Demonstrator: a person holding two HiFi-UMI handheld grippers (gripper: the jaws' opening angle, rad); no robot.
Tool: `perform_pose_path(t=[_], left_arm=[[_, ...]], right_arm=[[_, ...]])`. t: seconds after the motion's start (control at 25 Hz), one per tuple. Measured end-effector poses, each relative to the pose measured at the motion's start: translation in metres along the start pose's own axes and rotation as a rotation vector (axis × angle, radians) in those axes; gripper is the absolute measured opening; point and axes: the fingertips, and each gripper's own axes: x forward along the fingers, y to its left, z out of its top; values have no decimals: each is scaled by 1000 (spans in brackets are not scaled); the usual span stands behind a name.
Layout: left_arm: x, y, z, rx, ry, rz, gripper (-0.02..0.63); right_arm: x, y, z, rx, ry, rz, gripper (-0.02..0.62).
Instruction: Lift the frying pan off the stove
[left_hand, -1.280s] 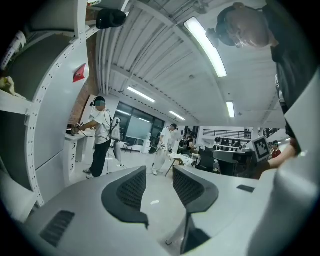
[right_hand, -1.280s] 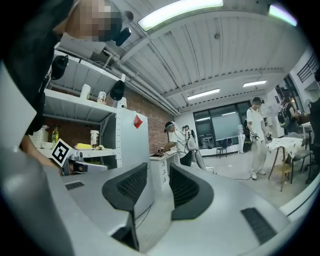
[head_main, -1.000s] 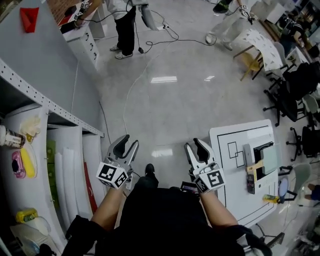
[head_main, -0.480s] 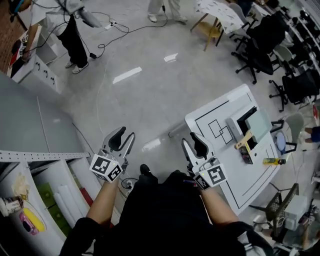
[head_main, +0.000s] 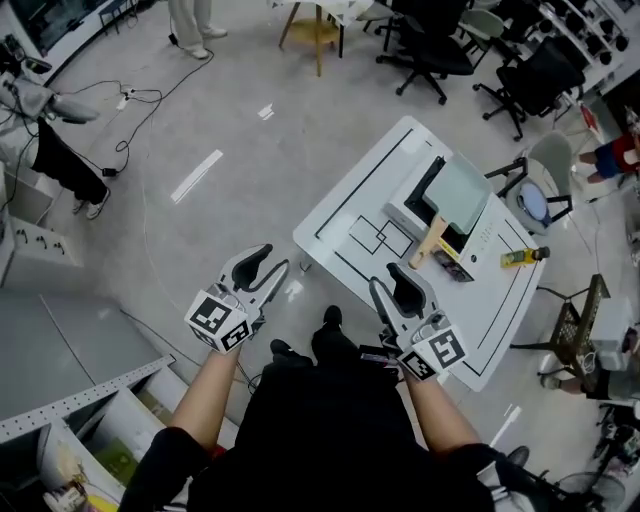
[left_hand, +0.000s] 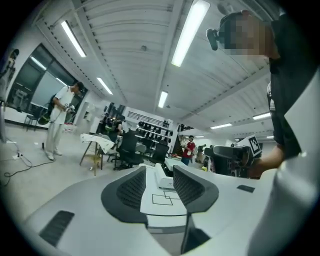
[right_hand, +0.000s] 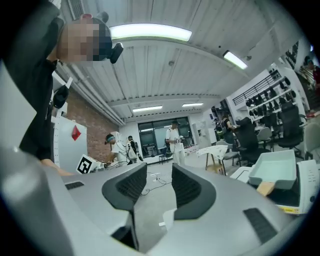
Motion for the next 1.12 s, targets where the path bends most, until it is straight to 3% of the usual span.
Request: perform_pose_path(t=[0.32,0.6,0.72,0.88,1.12], left_arm=[[121,-42,8,-55,75,-252,169],[197,-74,-11,-290,235,-472,173],[219,-86,-23,-424,311,-563,176],[244,-100,-34,-547,420,-627,187],[276,-112,-69,-719,598,-699,206]], right_arm=[[-49,-101,16,161,-78,-159,158],[-80,-170,-3,465,-142,-237,161],[-86,-189,-18,625,-145,-228,163],[-93,-206,-38,827,-139,-208,164],[-77,-206,-42,923,-72,-56,172]])
